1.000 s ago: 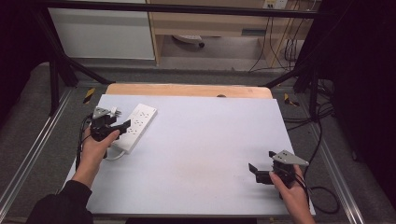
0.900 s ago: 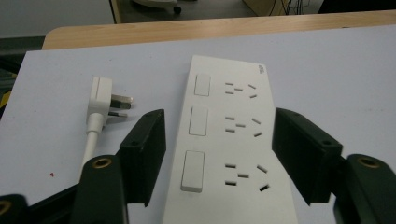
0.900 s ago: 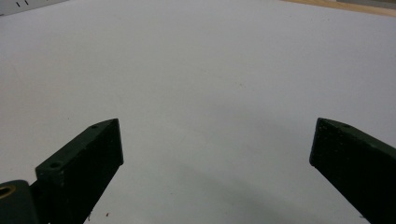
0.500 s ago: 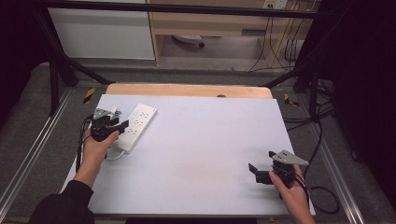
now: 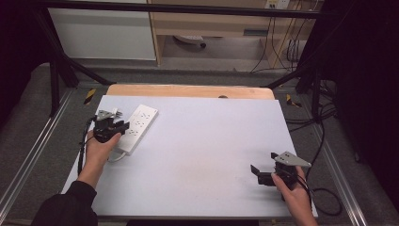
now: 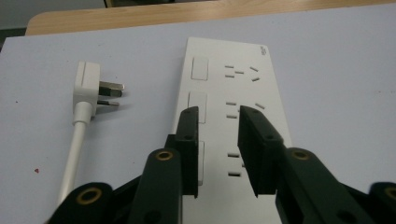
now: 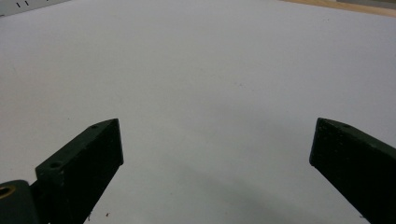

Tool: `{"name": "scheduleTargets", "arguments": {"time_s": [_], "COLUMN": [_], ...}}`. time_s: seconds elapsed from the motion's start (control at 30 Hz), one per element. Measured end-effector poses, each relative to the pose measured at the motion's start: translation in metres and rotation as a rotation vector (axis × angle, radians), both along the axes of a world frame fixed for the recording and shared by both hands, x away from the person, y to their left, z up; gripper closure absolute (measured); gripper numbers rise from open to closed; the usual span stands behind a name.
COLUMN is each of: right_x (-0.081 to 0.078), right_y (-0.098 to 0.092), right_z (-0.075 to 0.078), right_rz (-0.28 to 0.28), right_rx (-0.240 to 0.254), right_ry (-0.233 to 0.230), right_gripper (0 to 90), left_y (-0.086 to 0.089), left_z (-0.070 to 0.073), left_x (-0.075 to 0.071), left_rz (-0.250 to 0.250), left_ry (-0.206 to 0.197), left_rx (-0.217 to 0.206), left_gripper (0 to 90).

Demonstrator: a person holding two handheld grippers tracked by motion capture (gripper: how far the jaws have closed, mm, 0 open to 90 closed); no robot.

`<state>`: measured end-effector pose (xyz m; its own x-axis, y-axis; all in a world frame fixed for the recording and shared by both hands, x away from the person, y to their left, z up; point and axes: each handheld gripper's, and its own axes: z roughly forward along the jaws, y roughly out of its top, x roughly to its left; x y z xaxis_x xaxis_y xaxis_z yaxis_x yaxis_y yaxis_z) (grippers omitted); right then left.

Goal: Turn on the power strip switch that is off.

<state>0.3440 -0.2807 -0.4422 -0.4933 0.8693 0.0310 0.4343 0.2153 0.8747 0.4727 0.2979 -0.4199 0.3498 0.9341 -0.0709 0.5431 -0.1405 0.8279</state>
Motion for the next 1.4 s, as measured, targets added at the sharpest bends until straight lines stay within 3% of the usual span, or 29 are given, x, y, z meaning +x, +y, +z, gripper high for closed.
{"name": "scheduleTargets", "arguments": {"time_s": [0.6,1.4], "right_x": [0.0,0.0], "right_y": [-0.001,0.0], "right_z": [0.0,0.0], "right_rz": [0.001,0.003], "right_rx": [0.002,0.002], "right_ry": [0.001,0.002], "right_gripper": [3.2,3.2], "left_y": [0.0,0.009], "left_z": [-0.008,-0.011], "left_x": [0.006,0.007], "left_rz": [-0.008,0.017], "left_ry": [0.003,0.024], "left_rx": [0.018,0.02], "left_gripper": [86.5,90.0]}}
